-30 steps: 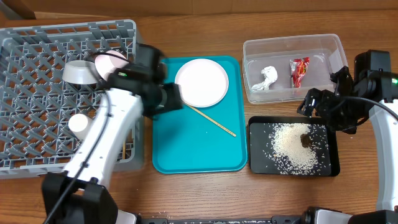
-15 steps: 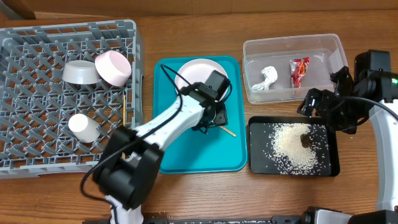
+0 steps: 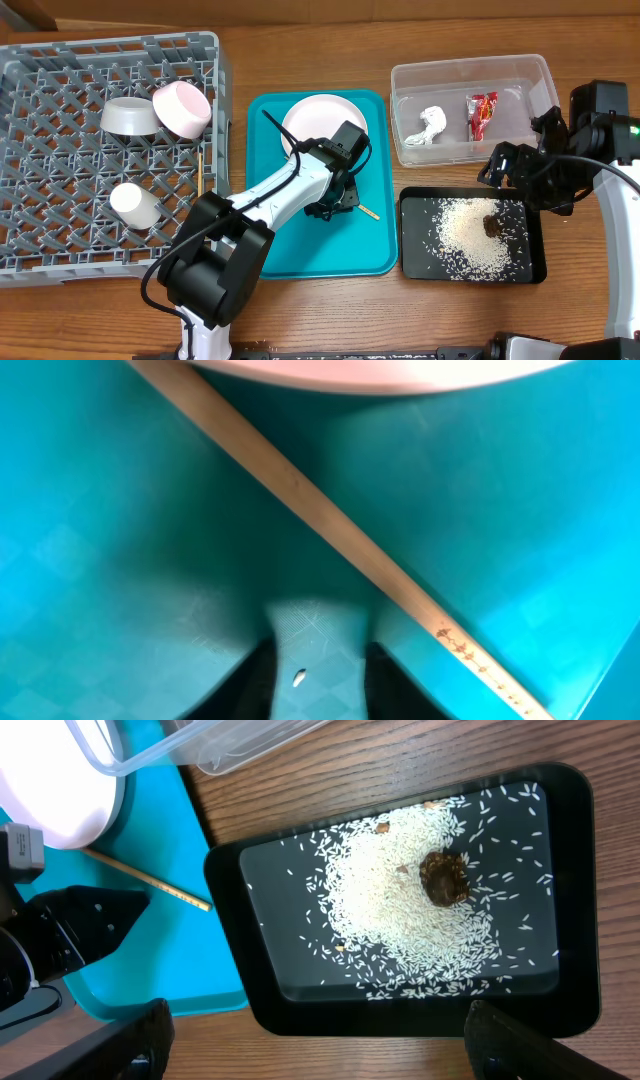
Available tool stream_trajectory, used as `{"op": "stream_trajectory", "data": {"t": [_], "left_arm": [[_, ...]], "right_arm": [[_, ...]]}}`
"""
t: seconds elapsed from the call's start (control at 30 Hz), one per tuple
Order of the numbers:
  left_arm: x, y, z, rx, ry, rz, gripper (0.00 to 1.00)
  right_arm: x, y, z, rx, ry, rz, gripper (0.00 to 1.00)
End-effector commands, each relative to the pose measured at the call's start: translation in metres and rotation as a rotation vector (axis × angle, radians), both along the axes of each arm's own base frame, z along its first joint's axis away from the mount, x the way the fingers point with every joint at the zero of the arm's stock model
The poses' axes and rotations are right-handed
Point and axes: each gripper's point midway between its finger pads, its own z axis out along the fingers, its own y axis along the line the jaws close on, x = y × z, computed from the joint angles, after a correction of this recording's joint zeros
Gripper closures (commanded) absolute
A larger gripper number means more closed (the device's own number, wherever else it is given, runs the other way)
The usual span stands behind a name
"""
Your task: Sort waste into correct bins and load items into the dishwasher
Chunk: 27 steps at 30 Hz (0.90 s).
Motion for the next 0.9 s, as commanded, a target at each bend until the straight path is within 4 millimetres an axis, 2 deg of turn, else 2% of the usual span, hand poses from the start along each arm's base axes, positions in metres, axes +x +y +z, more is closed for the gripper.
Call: {"op": "stream_trajectory", "data": {"t": [0.0, 0.1, 0.17, 0.33, 0.5, 0.87], "left_arm": [[-0.002, -0.003, -0.007, -0.015, 0.018, 0.013, 0.53], [0.000, -0.027, -0.001, -0.140, 0.031, -0.002, 0.49], [0.003, -0.034, 0.001, -0.175, 0.029, 0.012, 0.48], [0.012, -0.023, -0.001, -0.121, -0.006, 0.120, 0.50], [0.018, -0.011, -0.002, -0.045, -0.055, 0.132, 0.47], [0.022, -0.007, -0.002, 0.033, -0.124, 0.117, 0.48]], "right_arm": [[0.004, -0.001, 0.008, -0.003, -0.032, -0.003, 0.05], [0.004, -0.001, 0.008, -0.003, -0.032, -0.004, 0.05], [0.004, -0.001, 0.008, -0.003, -0.031, -0.003, 0.05], [0.004, -0.001, 0.008, -0.003, -0.032, -0.004, 0.05], [0.004, 0.001, 0.008, 0.009, -0.033, -0.002, 0.05], [0.003, 0.003, 0.009, 0.015, -0.031, -0.001, 0.05]]}}
